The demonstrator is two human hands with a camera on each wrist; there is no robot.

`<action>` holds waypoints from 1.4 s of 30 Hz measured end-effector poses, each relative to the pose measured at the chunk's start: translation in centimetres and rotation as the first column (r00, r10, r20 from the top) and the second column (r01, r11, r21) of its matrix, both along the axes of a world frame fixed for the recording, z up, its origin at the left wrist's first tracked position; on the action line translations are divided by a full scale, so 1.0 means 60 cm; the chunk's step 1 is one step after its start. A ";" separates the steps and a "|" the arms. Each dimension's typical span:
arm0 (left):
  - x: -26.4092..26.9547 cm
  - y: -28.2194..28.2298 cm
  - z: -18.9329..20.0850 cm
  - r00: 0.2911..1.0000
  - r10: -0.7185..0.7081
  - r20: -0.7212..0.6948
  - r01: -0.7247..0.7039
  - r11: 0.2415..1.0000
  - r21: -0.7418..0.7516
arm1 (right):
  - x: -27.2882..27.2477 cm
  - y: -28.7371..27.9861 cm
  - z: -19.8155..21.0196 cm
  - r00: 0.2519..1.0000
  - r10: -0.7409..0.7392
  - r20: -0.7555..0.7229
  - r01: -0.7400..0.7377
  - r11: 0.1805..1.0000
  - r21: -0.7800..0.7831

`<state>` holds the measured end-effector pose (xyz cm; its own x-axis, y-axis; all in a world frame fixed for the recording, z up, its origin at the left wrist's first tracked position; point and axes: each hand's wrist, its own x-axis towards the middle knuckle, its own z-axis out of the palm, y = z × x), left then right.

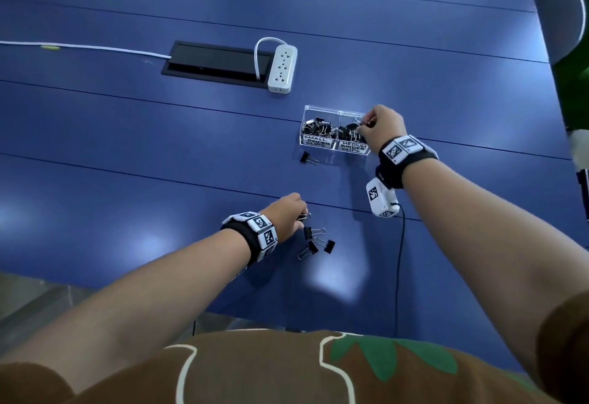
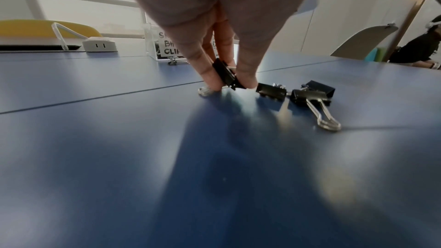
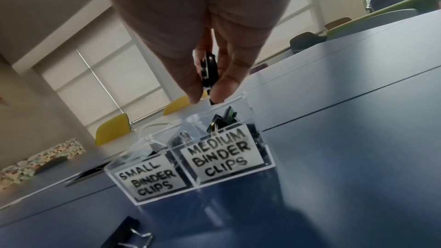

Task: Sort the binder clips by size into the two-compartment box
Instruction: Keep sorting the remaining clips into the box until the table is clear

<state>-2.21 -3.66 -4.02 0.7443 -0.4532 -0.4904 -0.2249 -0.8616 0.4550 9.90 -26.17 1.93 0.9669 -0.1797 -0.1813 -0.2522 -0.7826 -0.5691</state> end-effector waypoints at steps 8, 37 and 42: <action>0.070 -0.033 0.037 0.989 0.133 0.068 -0.126 0.987 -0.097 | -0.029 -0.013 -0.029 0.999 0.050 0.023 -0.050 0.998 0.022; 0.207 -0.151 0.063 0.914 0.107 0.392 -0.011 0.971 -0.239 | -0.312 0.035 -0.115 0.892 0.411 -0.186 -0.407 0.911 0.061; 0.091 -0.090 0.068 0.984 -0.062 0.169 0.083 0.990 -0.118 | -0.313 0.057 -0.114 0.854 0.453 -0.257 -0.450 0.890 0.073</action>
<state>3.27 -9.06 0.04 0.7731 -0.5584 -0.3009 -0.3652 -0.7797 0.5087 -8.87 -22.74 -4.94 0.8589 0.2678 -0.4366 -0.0122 -0.8414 -0.5403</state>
